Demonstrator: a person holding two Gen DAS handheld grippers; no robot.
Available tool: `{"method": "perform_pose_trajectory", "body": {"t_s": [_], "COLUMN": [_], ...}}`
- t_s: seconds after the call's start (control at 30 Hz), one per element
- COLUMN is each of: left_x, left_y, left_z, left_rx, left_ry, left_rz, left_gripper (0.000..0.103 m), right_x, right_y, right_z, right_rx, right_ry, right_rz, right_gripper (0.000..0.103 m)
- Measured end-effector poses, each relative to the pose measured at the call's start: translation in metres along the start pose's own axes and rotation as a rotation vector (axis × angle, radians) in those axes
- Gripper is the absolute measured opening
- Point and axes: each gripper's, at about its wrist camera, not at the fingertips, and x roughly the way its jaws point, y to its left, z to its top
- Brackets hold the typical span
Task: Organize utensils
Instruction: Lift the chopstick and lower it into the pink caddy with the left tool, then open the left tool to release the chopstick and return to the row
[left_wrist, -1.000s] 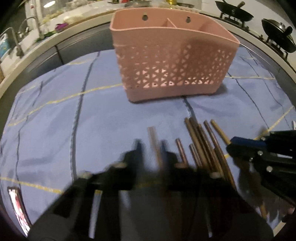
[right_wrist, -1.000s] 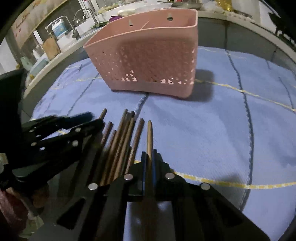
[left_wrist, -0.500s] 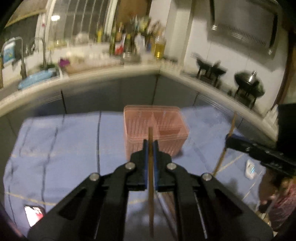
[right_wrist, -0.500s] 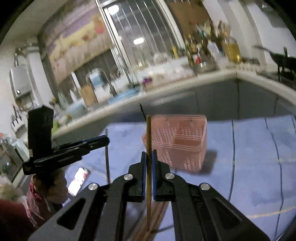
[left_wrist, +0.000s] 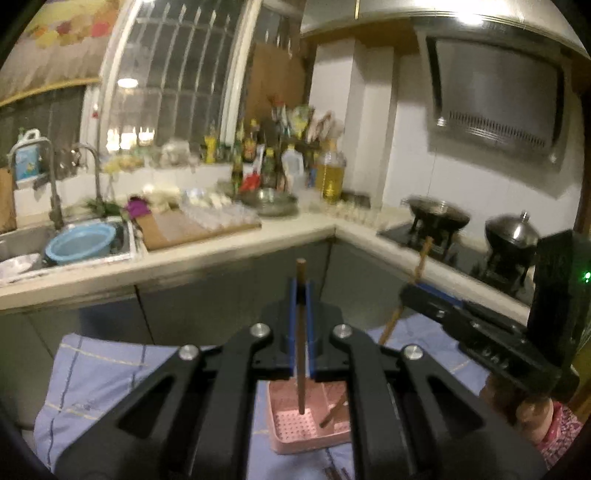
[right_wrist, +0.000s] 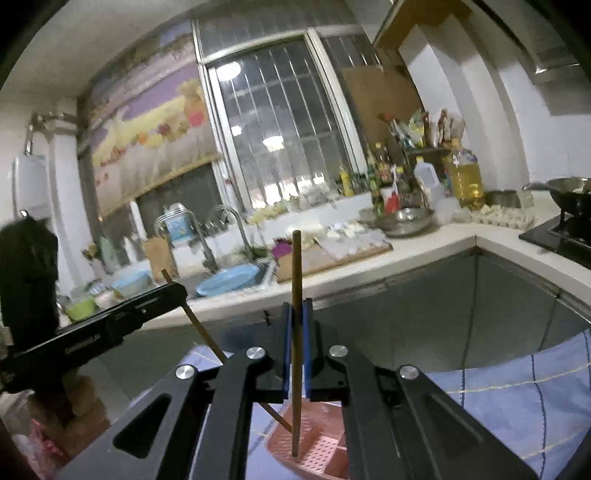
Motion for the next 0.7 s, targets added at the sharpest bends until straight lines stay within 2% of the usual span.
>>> {"method": "perform_pose_trajectory", "body": {"t_s": [0.07, 0.2, 0.27, 0.3, 0.37, 0.43, 0.5, 0.6, 0.67, 0.7], "left_x": [0.027, 0.067, 0.084, 0.086, 0.08, 0.066, 0.042, -0.002, -0.032, -0.045], "left_y": [0.0, 0.003, 0.004, 0.005, 0.006, 0.005, 0.003, 0.004, 0.006, 0.006], "left_z": [-0.015, -0.048, -0.063, -0.067, -0.07, -0.069, -0.065, -0.057, -0.058, -0.061], "left_rx": [0.013, 0.007, -0.001, -0.007, -0.023, -0.024, -0.028, -0.041, -0.059, -0.066], "left_ry": [0.058, 0.188, 0.26, 0.267, 0.241, 0.189, 0.126, 0.018, -0.04, -0.055], "left_rz": [0.006, 0.046, 0.059, 0.065, 0.082, 0.101, 0.122, 0.154, 0.156, 0.149], "left_gripper": [0.004, 0.005, 0.018, 0.022, 0.035, 0.035, 0.036, 0.041, 0.043, 0.043], "right_x": [0.019, 0.06, 0.07, 0.071, 0.069, 0.054, 0.033, 0.005, -0.021, -0.03], "right_y": [-0.004, -0.024, -0.035, -0.038, -0.041, -0.04, -0.032, -0.018, -0.009, -0.006], "right_z": [-0.015, -0.055, -0.072, -0.076, -0.079, -0.073, -0.065, -0.054, -0.053, -0.055], "right_rx": [-0.015, 0.041, 0.087, 0.118, 0.168, 0.181, 0.152, 0.122, 0.133, 0.135], "right_ry": [0.038, 0.181, 0.227, 0.24, 0.245, 0.197, 0.123, 0.076, 0.044, 0.033], "right_rz": [-0.021, -0.045, -0.057, -0.055, -0.028, -0.044, -0.081, -0.091, -0.081, -0.082], "right_gripper": [0.005, 0.006, 0.007, 0.011, 0.025, 0.063, 0.07, 0.07, 0.073, 0.081]}}
